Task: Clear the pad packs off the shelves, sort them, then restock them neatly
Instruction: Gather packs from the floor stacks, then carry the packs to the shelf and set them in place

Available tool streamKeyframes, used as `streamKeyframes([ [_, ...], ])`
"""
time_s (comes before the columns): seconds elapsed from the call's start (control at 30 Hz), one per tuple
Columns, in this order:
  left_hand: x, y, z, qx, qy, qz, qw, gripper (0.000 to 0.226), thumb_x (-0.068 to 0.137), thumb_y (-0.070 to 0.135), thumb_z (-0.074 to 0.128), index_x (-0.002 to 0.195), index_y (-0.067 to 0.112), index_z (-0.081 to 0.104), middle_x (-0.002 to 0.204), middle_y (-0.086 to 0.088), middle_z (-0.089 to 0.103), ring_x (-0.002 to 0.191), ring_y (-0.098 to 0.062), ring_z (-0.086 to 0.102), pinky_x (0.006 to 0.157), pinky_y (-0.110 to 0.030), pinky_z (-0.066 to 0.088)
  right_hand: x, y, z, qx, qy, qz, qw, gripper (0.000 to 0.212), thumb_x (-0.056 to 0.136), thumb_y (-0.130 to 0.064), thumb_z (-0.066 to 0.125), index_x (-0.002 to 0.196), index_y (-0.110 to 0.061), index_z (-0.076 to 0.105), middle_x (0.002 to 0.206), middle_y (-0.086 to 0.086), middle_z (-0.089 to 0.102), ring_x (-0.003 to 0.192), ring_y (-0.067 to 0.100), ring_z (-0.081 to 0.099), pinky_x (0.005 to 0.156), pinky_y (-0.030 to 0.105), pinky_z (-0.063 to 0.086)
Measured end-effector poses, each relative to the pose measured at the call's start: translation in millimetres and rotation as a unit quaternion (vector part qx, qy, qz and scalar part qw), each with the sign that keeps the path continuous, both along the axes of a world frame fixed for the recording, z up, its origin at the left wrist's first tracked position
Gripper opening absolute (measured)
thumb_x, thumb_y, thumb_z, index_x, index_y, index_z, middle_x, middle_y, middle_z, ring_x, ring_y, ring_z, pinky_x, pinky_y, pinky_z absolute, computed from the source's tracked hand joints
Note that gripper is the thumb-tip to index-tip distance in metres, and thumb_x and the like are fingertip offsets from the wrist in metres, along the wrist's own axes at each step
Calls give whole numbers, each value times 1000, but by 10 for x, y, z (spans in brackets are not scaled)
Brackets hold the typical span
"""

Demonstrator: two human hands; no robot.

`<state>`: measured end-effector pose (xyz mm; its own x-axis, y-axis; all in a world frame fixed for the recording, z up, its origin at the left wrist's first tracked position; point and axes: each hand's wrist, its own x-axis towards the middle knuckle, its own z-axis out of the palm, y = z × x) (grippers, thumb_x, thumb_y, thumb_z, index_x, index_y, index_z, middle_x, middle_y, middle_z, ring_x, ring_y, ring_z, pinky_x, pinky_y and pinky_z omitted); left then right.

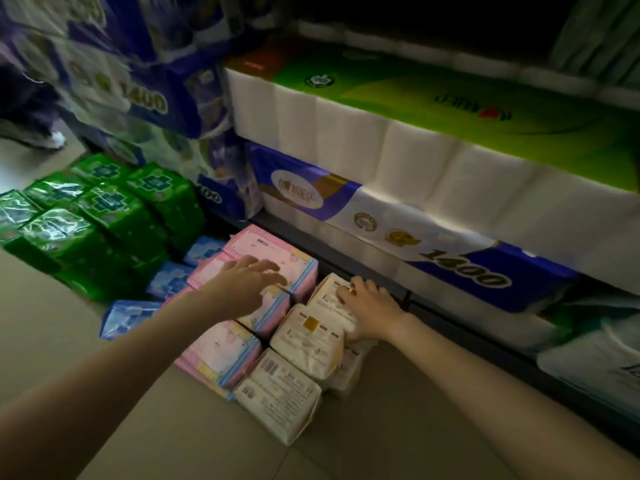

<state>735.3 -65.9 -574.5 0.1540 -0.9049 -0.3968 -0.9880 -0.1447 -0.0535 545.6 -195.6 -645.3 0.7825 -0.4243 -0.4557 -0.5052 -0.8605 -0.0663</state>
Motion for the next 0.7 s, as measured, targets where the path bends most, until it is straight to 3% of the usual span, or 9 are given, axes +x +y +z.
streamKeyframes([
  [0.27, -8, -777, 28, 129, 22, -31, 991, 54, 94, 14, 49, 142, 31, 33, 152, 4, 26, 135, -20, 32, 110, -38, 26, 29, -240, -4, 103, -7, -25, 994, 77, 78, -43, 69, 139, -21, 28, 135, 12, 37, 123, 34, 37, 97, 43, 37],
  [0.43, -58, -926, -132, 145, 34, -134, 980, 54, 90, 30, 58, 140, 29, 37, 145, 3, 33, 129, -18, 33, 105, -34, 28, 186, -232, -49, 108, -1, -18, 994, 66, 81, -34, 69, 134, -16, 34, 131, 13, 43, 119, 35, 43, 95, 44, 41],
  [0.53, -122, -886, -269, 155, 42, -175, 971, 61, 85, 39, 63, 138, 26, 39, 143, -4, 27, 125, -21, 34, 102, -34, 30, 261, -188, -80, 89, -4, -16, 996, 56, 82, -26, 67, 128, -16, 36, 126, 14, 47, 115, 35, 46, 90, 44, 42],
  [0.63, -44, -868, -352, 162, 58, -189, 967, 71, 82, 41, 65, 143, 24, 32, 147, -5, 20, 125, -22, 34, 105, -35, 30, 272, -109, -92, 61, -5, -25, 998, 57, 84, -20, 64, 133, -18, 34, 128, 14, 46, 116, 34, 45, 92, 43, 41],
  [0.7, 42, -896, -364, 158, 67, -206, 963, 73, 81, 40, 67, 144, 25, 31, 146, -3, 25, 126, -20, 34, 105, -34, 30, 289, -121, -70, 72, 3, -33, 997, 60, 84, -20, 64, 136, -18, 33, 129, 14, 45, 116, 33, 45, 93, 43, 40],
])
